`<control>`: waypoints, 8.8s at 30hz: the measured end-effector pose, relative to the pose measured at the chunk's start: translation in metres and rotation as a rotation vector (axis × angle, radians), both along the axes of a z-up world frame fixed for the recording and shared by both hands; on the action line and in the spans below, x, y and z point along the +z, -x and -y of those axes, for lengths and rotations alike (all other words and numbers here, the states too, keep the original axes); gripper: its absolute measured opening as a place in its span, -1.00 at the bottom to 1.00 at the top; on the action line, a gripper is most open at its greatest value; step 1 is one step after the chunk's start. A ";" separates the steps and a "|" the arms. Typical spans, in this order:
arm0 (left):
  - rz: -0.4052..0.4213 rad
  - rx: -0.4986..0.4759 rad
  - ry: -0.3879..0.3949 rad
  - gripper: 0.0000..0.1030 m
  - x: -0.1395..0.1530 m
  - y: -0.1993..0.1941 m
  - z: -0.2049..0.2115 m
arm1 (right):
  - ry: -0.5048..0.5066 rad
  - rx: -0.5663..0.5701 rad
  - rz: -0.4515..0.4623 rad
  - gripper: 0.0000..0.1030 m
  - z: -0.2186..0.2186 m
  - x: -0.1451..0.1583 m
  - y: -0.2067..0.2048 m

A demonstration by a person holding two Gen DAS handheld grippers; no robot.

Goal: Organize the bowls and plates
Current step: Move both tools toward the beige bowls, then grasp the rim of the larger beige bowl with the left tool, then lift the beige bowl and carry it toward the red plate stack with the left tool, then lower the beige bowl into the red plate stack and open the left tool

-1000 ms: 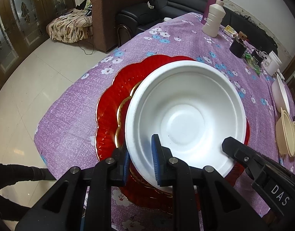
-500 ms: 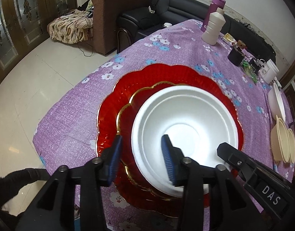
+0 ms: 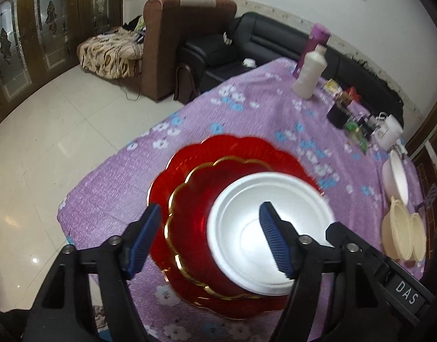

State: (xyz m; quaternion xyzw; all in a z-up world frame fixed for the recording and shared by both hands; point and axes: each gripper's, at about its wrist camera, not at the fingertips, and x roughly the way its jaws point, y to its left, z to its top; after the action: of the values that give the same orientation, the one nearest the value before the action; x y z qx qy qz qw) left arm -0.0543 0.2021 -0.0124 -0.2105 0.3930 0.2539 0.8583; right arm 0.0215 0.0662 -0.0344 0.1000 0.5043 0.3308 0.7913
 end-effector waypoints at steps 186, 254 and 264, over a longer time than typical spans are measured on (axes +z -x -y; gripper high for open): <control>0.048 -0.138 0.001 -0.80 0.027 0.004 0.000 | -0.037 0.013 0.073 -0.84 0.001 0.046 -0.002; -0.064 -0.092 0.028 -0.78 -0.013 0.001 -0.013 | 0.067 0.076 -0.042 -0.73 -0.033 -0.008 -0.010; -0.025 -0.058 -0.020 0.06 0.000 0.006 -0.010 | 0.037 0.049 -0.012 -0.34 -0.020 0.005 -0.008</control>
State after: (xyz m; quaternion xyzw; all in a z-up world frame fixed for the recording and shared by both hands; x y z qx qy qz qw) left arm -0.0602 0.2123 -0.0128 -0.1871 0.4069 0.2354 0.8626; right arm 0.0298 0.0861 -0.0299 0.0749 0.5174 0.3399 0.7818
